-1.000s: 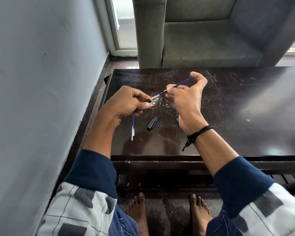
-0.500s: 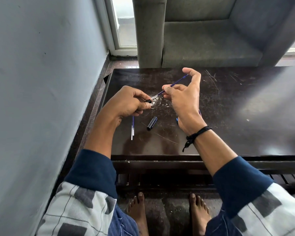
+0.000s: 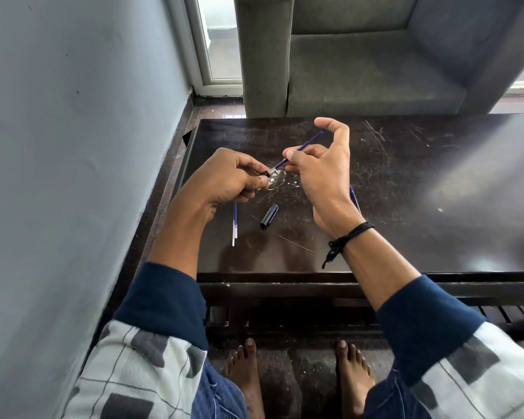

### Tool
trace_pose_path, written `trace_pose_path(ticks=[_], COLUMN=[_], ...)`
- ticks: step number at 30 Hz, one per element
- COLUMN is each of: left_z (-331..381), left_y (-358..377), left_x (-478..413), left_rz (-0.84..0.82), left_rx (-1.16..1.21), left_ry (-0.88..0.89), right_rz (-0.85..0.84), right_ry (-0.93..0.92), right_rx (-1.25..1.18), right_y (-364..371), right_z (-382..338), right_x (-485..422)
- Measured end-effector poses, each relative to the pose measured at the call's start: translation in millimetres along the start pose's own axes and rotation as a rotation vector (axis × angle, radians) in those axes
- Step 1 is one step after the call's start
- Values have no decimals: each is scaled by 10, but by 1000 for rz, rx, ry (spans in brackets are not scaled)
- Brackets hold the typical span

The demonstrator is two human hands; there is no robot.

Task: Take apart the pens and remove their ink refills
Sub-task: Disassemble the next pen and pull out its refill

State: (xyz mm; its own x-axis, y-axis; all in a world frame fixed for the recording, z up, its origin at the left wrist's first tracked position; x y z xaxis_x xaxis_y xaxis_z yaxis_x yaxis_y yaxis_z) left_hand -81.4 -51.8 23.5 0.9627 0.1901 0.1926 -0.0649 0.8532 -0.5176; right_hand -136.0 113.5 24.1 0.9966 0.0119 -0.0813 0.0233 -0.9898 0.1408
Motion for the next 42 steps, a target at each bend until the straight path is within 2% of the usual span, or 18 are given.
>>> trace_pose_path(ticks=[16, 29, 42], left_z=[25, 39, 114], left_y=[27, 46, 29], left_x=[1, 6, 51], left_rz=[5, 15, 34], left_rx=[10, -3, 45], left_ry=[15, 35, 81], right_rz=[-80, -82, 23], right_ry=[13, 0, 27], right_rx=[85, 92, -26], right_y=[85, 79, -36], right_z=[22, 23, 35], right_x=[41, 20, -25])
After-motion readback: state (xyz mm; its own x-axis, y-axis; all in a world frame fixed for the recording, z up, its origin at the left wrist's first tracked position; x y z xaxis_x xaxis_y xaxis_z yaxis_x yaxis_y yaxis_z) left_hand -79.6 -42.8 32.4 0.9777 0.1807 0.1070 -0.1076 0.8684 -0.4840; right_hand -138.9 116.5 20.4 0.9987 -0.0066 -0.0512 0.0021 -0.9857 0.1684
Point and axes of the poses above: each hand's wrist, its own x-axis away from the middle knuckle, its own y-axis out of the palm, z = x × y, the point moved 9 cm from there along -x, towards the middle knuckle, and after that the axes turned 5 degrees about -x, right-handed, at the moved point
